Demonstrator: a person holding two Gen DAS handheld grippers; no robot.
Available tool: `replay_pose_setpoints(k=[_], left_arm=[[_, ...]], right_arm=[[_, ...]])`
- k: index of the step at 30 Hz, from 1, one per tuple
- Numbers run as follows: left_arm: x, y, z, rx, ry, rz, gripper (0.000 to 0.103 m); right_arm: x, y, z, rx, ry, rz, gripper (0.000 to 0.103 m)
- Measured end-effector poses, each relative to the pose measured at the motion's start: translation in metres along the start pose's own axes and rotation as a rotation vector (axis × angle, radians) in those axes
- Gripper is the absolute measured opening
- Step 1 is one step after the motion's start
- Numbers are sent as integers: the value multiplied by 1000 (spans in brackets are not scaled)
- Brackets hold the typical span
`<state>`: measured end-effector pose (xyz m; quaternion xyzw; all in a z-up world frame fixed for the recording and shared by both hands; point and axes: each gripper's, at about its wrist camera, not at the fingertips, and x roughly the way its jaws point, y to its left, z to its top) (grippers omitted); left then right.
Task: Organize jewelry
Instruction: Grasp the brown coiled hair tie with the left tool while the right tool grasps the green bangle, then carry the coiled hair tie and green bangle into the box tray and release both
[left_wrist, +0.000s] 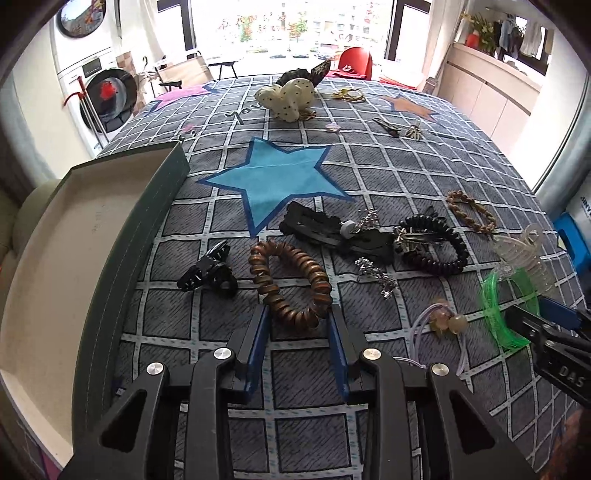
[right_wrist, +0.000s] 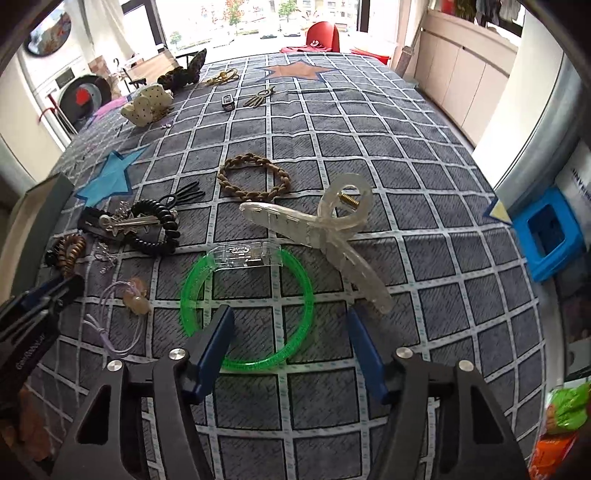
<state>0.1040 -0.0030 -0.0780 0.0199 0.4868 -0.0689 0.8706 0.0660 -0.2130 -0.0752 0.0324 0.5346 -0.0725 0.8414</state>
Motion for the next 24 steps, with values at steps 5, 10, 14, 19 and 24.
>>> replay_pose_setpoints(k=[5, 10, 14, 19, 24], left_arm=[[-10, 8, -3, -23, -23, -64, 13], [-20, 13, -7, -39, -32, -96, 13], [-33, 15, -13, -44, -43, -120, 13], [-60, 24, -16, -53, -91, -142, 13], [-84, 42, -16, -85, -134, -146, 13]], right_arm=[[-1, -4, 1, 8, -13, 0, 14], [-4, -9, -3, 28, -20, 34, 8], [-13, -13, -8, 46, -24, 92, 8], [-31, -15, -12, 54, -52, 122, 8], [-50, -8, -10, 45, -80, 153, 8]])
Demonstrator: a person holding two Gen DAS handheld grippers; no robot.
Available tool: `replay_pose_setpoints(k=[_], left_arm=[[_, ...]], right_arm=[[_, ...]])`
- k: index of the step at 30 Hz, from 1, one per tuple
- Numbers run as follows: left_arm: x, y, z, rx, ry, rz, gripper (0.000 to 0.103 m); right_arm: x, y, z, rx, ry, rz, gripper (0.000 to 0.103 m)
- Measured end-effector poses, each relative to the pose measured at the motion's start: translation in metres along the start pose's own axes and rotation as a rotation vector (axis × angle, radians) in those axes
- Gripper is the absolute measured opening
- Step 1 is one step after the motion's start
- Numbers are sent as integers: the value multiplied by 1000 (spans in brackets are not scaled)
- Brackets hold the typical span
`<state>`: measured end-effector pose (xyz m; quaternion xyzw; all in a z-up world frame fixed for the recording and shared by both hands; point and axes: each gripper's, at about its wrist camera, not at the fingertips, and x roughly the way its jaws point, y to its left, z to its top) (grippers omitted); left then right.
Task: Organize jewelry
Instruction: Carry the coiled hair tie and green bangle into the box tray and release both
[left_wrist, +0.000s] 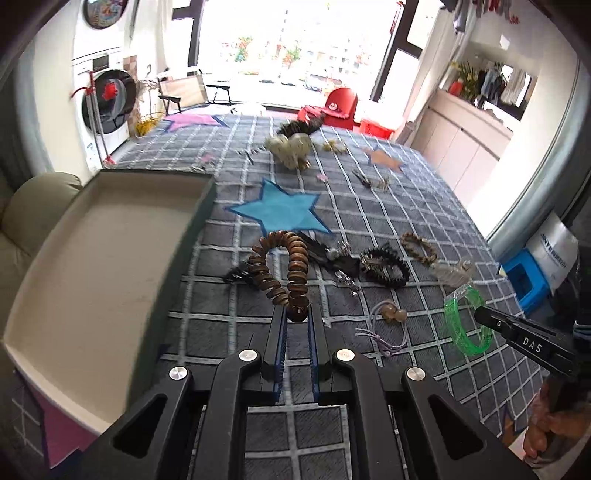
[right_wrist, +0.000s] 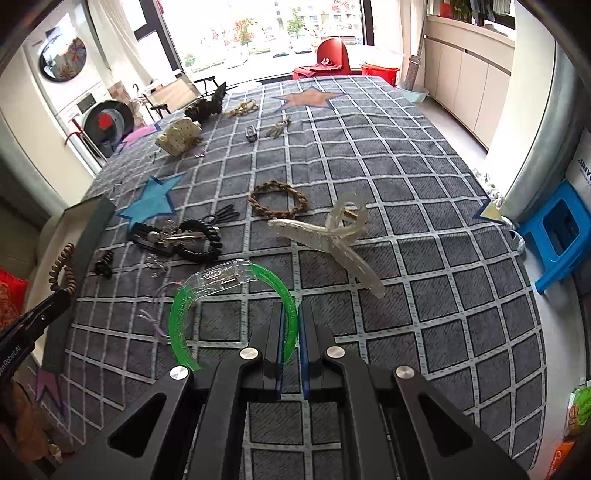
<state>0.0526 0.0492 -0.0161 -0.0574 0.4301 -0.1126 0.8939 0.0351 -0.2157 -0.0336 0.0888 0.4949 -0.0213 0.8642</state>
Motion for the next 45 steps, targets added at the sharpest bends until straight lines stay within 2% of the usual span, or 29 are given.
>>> replay_pose_setpoints(k=[4, 11, 22, 28, 33, 39, 45], left_arm=[[-20, 15, 3, -13, -46, 22, 13], [-42, 52, 13, -41, -107, 86, 13], [-39, 140, 44, -142, -132, 253, 13], [-9, 182, 58, -193, -81, 326, 13], [34, 207, 57, -249, 39, 348, 13], [69, 214, 55, -253, 141, 365, 13], [77, 214, 61, -229, 170, 380, 13]], right_arm=[[-8, 17, 6, -28, -15, 31, 8], [-13, 73, 30, -121, -31, 118, 8], [15, 215, 79, -348, -24, 260, 8], [54, 283, 97, -423, 15, 297, 8], [103, 323, 105, -447, 80, 289, 8], [156, 344, 106, -443, 145, 257, 8], [177, 353, 101, -455, 166, 229, 8]])
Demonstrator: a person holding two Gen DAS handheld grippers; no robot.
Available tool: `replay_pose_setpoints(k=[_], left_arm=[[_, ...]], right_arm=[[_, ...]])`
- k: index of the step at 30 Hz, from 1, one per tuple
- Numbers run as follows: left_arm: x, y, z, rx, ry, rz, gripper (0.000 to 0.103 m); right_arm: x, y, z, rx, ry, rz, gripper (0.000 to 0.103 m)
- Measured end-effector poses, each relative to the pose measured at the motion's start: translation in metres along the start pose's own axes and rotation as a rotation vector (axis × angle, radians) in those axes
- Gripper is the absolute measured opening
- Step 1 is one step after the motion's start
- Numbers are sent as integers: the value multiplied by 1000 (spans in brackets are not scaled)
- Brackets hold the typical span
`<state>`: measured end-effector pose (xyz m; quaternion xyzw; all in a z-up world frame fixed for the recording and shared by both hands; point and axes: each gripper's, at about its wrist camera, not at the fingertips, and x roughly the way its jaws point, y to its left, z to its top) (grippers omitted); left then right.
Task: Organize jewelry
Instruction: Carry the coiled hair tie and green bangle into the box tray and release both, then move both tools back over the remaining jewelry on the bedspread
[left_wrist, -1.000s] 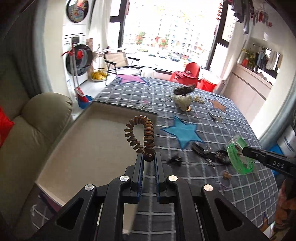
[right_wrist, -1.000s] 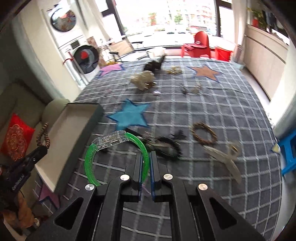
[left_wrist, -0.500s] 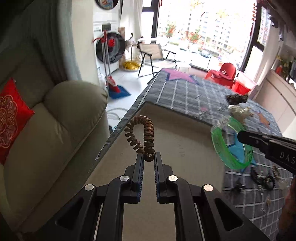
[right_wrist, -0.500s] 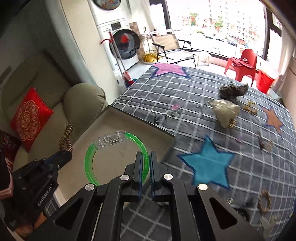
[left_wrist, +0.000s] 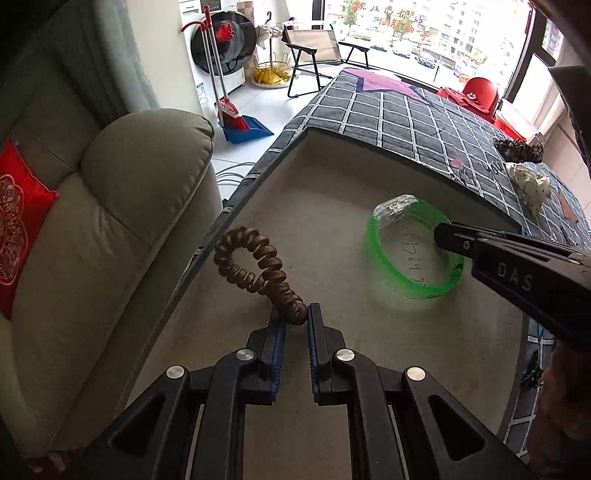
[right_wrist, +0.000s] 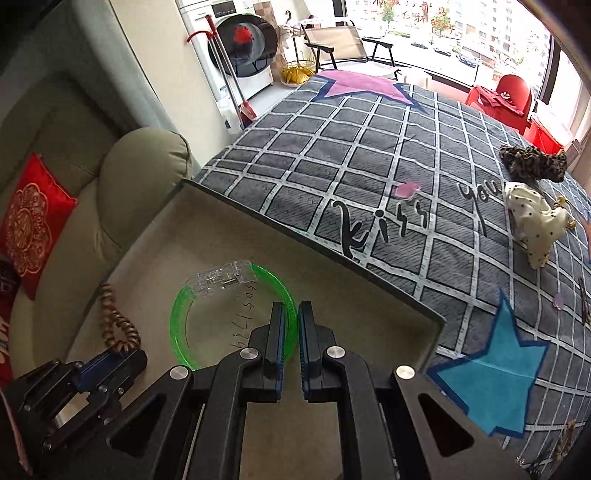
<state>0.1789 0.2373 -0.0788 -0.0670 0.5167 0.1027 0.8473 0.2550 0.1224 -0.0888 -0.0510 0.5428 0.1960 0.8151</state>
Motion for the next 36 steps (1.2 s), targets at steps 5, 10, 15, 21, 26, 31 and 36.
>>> replay_pose_setpoints(k=[5, 10, 15, 21, 26, 31, 36], left_arm=[[-1, -3, 0, 23, -7, 28, 13], [-3, -7, -2, 41, -8, 48, 13], [-5, -15, -5, 80, -20, 79, 13], [-7, -22, -7, 106, -40, 101, 28], [-18, -28, -10, 136, -103, 130, 100], [-25, -31, -13, 140, -105, 120, 100], [-42, -32, -18, 136, -134, 103, 103]], right_arm=[[0, 3, -1, -19, -1, -7, 8], [-8, -6, -2, 38, 3, 72, 28], [-46, -14, -11, 55, -71, 89, 48], [-81, -28, -35, 80, -108, 92, 51], [-100, -44, -58, 109, -121, 98, 51], [-116, -55, -83, 146, -122, 108, 52], [-134, -63, -103, 159, -130, 102, 64]])
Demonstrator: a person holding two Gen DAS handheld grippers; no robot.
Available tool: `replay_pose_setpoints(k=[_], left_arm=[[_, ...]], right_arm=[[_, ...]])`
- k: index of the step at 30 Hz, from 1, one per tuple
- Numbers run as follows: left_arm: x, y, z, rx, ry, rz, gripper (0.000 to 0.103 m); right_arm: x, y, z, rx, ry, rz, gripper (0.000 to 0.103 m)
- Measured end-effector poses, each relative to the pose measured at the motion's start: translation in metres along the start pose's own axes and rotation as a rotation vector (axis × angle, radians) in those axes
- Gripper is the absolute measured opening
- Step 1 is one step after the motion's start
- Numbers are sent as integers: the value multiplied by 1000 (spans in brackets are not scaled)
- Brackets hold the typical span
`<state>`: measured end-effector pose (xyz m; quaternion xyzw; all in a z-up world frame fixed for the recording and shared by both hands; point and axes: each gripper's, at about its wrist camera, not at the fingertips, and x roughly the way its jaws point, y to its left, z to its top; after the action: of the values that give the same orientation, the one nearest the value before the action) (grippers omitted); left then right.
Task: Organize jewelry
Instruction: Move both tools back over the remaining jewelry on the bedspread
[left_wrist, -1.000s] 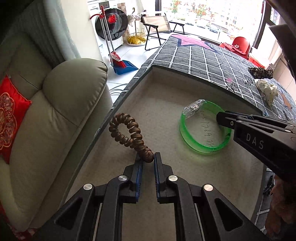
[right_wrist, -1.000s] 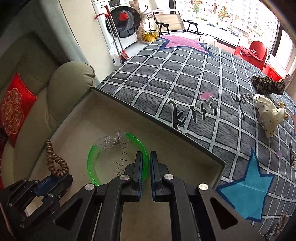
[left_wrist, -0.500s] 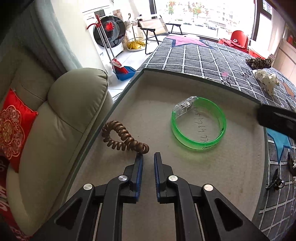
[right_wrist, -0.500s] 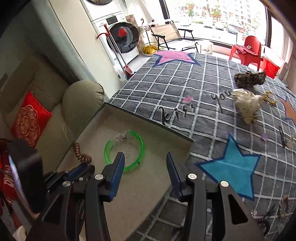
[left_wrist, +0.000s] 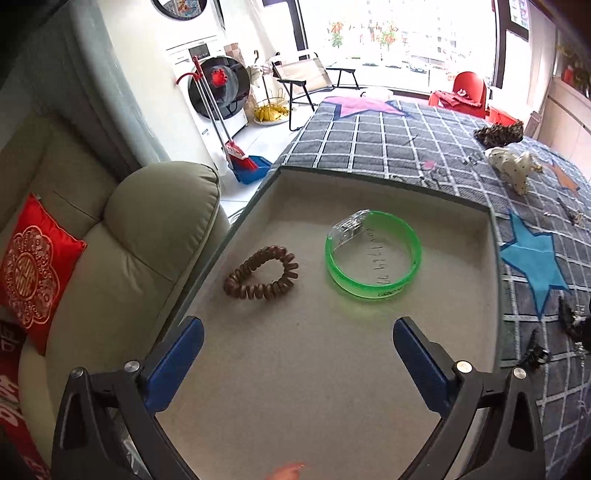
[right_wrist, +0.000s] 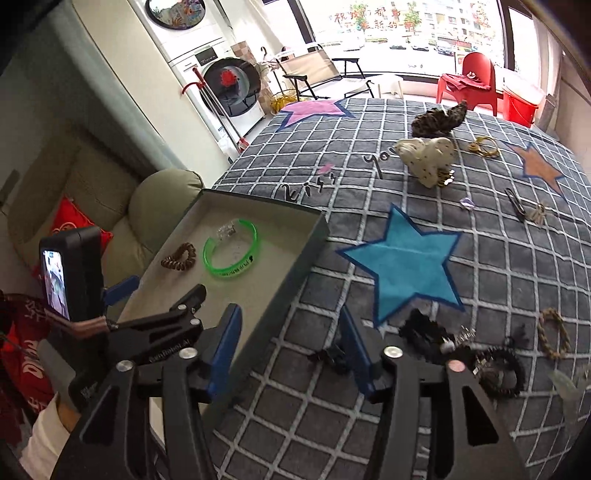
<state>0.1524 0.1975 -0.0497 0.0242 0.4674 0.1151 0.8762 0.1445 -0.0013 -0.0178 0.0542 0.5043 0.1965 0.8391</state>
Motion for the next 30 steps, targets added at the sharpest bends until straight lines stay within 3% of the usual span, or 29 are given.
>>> replay_pose_setpoints(k=[4, 6, 7, 15, 30], left_arm=[[-18, -1, -5, -5, -10, -36, 103], [-28, -2, -8, -5, -17, -39, 103], [-32, -3, -11, -5, -22, -43, 103], [-63, -27, -33, 22, 3, -137, 103], [-102, -98, -66, 139, -34, -186, 103]], right_arm=[[-13, -7, -14, 8, -3, -2, 67], [-21, -11, -24, 16, -12, 2, 81], [-24, -12, -27, 20, -18, 1, 82], [-48, -34, -59, 58, -31, -5, 86], [-80, -109, -118, 196, -33, -80, 88]])
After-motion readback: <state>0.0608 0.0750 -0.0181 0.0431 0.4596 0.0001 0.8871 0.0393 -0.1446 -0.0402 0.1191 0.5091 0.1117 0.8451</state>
